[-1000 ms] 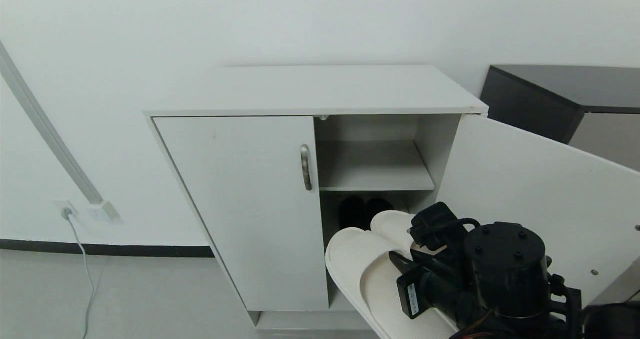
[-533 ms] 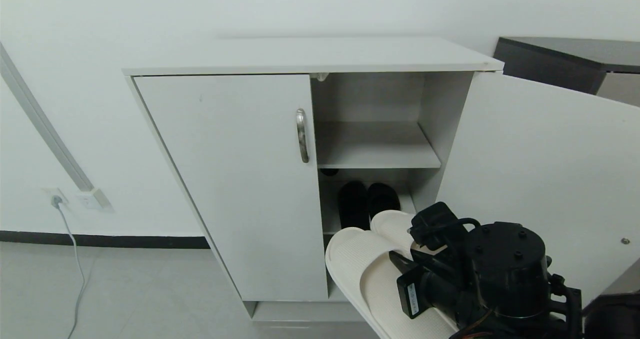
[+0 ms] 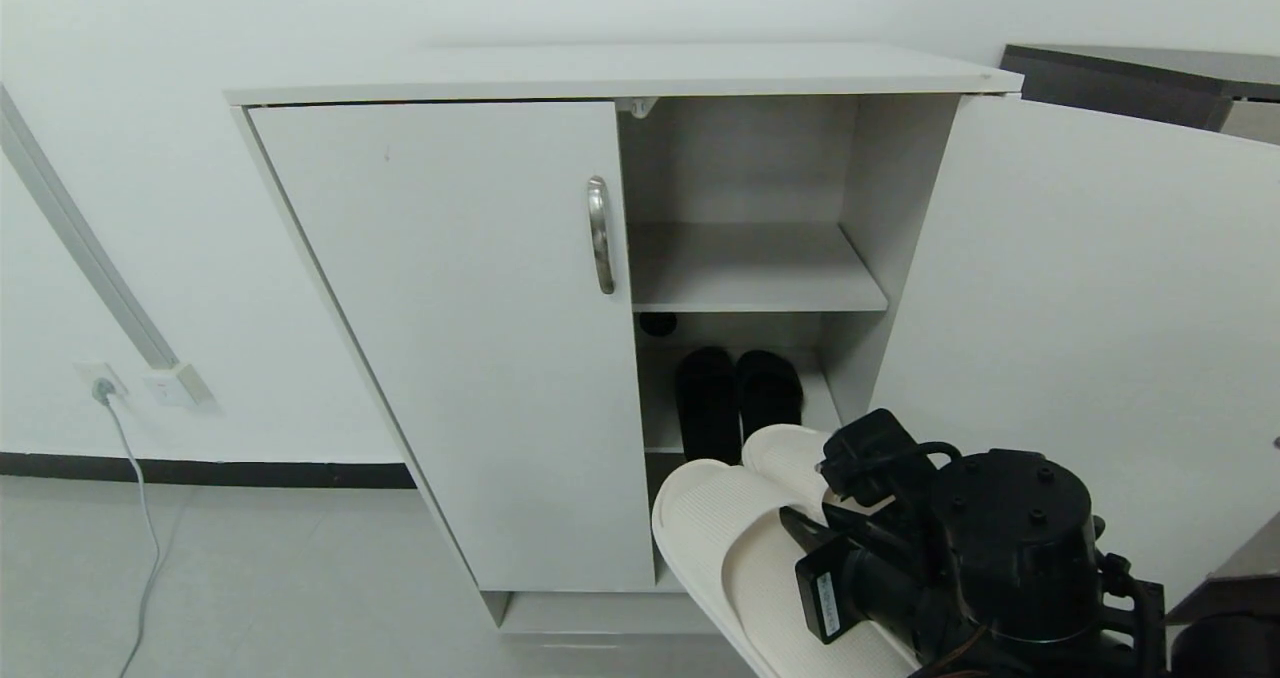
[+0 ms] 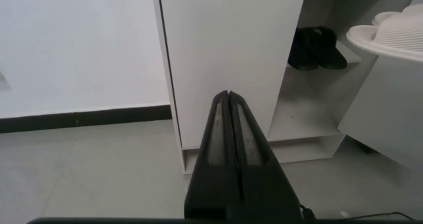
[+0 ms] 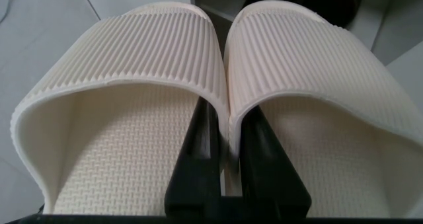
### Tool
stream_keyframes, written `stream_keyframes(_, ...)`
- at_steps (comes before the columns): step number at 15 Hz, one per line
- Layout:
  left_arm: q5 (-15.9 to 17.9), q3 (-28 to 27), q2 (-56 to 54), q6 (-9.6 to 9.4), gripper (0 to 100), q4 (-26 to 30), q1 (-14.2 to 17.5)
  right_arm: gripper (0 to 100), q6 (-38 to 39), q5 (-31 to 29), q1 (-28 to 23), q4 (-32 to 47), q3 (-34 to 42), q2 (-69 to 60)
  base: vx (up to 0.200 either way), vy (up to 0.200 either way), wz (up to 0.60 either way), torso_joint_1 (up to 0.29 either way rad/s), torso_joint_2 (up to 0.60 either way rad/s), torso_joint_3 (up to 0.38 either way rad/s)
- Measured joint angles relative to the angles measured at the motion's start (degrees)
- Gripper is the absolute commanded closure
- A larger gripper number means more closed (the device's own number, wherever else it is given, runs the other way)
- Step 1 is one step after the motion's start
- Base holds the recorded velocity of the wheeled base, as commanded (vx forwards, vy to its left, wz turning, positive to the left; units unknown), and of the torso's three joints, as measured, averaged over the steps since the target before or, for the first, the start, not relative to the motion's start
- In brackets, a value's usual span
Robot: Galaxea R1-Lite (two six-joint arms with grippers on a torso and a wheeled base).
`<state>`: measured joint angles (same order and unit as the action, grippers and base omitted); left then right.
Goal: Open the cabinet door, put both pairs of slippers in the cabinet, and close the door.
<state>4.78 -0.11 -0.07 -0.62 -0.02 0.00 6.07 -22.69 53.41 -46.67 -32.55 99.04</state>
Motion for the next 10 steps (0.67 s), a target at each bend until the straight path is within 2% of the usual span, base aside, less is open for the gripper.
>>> stream_keyframes(5, 0.00, 0.00, 0.00, 0.00, 100, 0.00, 0.00, 100, -1.26, 0.05, 0.04, -2.19, 0.89, 0.00, 0.000, 0.000, 0.00, 0.000, 0.00, 0.000)
stream_keyframes(7, 0.00, 0.00, 0.00, 0.00, 100, 0.00, 0.00, 100, -1.54, 0.16, 0.15, -3.36, 1.49, 0.00, 0.000, 0.000, -0.60, 0.005, 0.01, 0.002)
stream_keyframes(10, 0.00, 0.01, 0.00, 0.00, 100, 0.02, -0.05, 100, -1.61, 0.27, 0.20, -4.02, 1.66, 0.07, 0.000, 0.000, 0.00, 0.000, 0.00, 0.000)
